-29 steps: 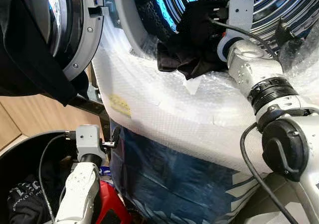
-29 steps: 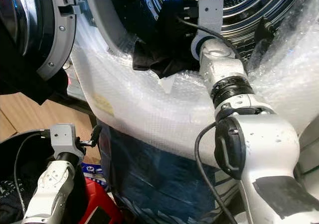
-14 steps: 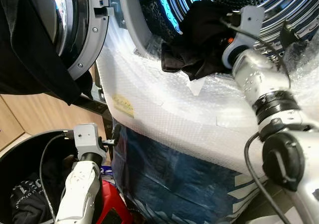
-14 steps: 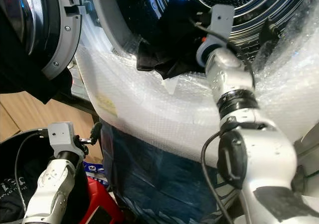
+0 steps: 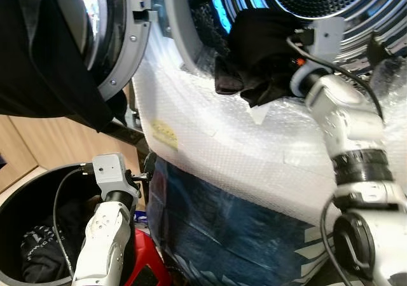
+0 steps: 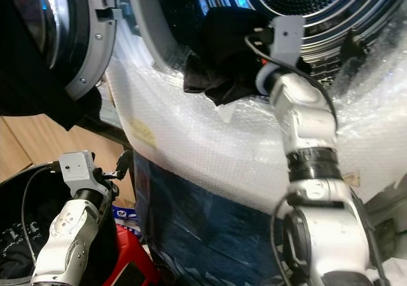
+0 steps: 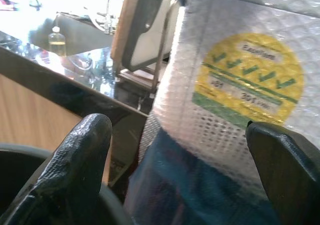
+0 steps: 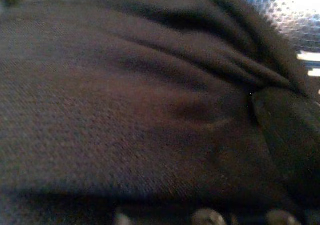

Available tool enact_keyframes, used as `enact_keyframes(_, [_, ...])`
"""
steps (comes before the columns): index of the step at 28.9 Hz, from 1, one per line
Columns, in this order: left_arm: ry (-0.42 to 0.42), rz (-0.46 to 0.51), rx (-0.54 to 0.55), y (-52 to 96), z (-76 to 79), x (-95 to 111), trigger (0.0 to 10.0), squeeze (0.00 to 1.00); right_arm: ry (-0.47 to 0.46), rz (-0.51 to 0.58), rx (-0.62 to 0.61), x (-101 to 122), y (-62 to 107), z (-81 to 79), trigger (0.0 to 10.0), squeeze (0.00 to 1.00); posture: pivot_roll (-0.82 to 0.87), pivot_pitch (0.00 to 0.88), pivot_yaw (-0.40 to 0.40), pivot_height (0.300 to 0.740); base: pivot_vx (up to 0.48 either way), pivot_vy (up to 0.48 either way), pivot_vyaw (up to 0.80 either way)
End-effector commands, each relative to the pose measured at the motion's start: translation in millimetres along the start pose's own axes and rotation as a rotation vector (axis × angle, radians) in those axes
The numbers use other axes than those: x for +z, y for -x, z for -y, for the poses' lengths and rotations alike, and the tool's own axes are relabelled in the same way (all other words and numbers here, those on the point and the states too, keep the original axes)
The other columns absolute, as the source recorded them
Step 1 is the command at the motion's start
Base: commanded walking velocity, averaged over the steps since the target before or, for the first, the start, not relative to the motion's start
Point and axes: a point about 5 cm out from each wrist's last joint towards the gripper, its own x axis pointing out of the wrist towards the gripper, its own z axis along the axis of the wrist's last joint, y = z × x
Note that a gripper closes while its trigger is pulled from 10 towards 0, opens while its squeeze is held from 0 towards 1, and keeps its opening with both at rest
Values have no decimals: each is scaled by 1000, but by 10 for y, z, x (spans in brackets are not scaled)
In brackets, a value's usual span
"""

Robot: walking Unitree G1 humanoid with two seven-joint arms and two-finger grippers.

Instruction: Clothes washing

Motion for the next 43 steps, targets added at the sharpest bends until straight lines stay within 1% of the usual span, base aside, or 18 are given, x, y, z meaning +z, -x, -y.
enact_keyframes(1, [-15,-2,-11,11,21,23,10000,0,34,69,-94,221,76,187,10000,1000,11,0,-54,740,0,0,0])
enact_keyframes(4, [-21,2,-11,9,21,41,10000,0,7,82,-82,270,147,181,10000,1000,22,0,-58,740,0,0,0])
enact_keyframes(8, [-23,4,-6,9,5,49,10000,0,-58,95,-8,251,267,47,10000,1000,13,0,-56,740,0,0,0])
enact_keyframes(14, [-20,5,-11,-10,20,61,10000,0,-27,63,76,136,394,-127,10000,1000,4,0,-49,740,0,0,0])
enact_keyframes(15, [-20,8,-16,-21,29,76,10000,0,-12,54,135,128,438,-190,10000,910,2,0,-47,740,0,0,0])
enact_keyframes(16, [-21,8,-18,-25,31,79,10000,0,-14,60,172,133,464,-234,10000,90,0,0,-46,740,0,0,0])
enact_keyframes(17, [-23,7,-21,-26,32,84,10000,0,-20,64,208,148,511,-287,10000,90,-6,0,-41,740,0,0,0])
enact_keyframes(18, [-24,6,-24,-24,33,84,10000,0,-10,63,226,153,550,-331,10000,0,-9,0,-38,740,0,0,0])
enact_keyframes(20, [-24,3,-28,-14,42,81,10000,0,15,55,267,151,650,-373,10000,0,-7,0,-44,740,0,0,0])
enact_keyframes(24, [-20,-5,-33,-8,57,63,10000,0,67,47,308,141,791,-366,10000,0,-21,0,-42,740,0,0,0])
enact_keyframes(29, [-18,-12,-53,-6,97,52,10000,0,105,-22,333,20,953,-384,10000,0,-37,0,-36,740,0,0,0])
enact_keyframes(34, [-19,-10,-62,-22,119,62,10000,0,100,-24,307,-4,951,-400,10000,0,-39,0,-30,740,0,0,0])
enact_keyframes(35, [-27,-11,-69,-25,131,60,10000,0,71,68,276,88,914,-426,10000,0,-37,0,-26,740,0,0,0])
enact_keyframes(36, [-27,-11,-69,-25,131,60,10000,0,71,68,276,88,914,-426,10000,0,-37,0,-26,740,0,0,0])
enact_keyframes(38, [-46,-23,-74,-17,133,28,10000,0,-83,280,209,351,878,-446,10000,0,-37,0,-26,740,0,0,0])
enact_keyframes(40, [-43,-24,-78,-10,139,23,10000,0,-117,322,203,412,886,-455,10000,0,-37,0,-26,740,0,0,0])
enact_keyframes(42, [-47,-25,-80,-7,140,20,10000,0,-86,329,238,419,909,-500,10000,0,-31,0,-26,740,0,0,0])
enact_keyframes(43, [-59,-27,-86,-2,142,11,10000,0,-79,374,311,433,976,-615,10000,0,-33,0,-24,740,0,0,0])
